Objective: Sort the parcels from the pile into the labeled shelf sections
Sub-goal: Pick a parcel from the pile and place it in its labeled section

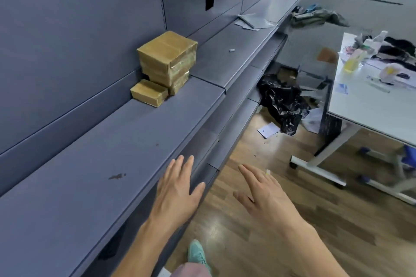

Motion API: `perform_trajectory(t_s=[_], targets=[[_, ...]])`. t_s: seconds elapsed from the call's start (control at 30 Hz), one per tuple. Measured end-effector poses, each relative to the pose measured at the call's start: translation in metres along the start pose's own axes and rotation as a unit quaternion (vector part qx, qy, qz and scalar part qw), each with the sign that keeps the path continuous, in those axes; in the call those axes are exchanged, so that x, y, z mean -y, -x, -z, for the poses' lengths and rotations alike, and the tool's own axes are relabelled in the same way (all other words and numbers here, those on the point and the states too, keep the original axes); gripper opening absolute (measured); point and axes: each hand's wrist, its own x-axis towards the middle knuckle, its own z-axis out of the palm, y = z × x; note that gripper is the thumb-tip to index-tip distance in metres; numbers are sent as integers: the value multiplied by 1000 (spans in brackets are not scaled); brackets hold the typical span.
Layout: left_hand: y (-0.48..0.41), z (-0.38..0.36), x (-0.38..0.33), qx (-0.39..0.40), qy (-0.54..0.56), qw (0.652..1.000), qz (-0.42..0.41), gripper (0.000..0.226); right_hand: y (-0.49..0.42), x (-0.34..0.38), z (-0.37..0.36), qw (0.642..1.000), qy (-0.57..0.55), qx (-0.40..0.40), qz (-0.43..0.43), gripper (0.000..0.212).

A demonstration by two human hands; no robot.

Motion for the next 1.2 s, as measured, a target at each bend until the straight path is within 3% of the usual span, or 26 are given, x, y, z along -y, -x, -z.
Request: perform_trajectory(t_s=[0.27, 0.5, 0.9, 1.2], targets=[[-91, 29, 12, -37, -2, 999, 39, 74, -119, -2, 23, 998, 4, 20, 57, 70], [-135, 33, 20, -77, 19, 989, 128, 74, -218, -13, 31, 989, 10, 49, 138, 72], [-224, 46, -32, -199, 28, 940, 276, 72, -394, -46, 83, 952, 24, 85, 294, 71], [-274, 92, -45, -234, 37, 927, 290, 71, -469, -35, 124, 947, -6, 44, 317, 69]])
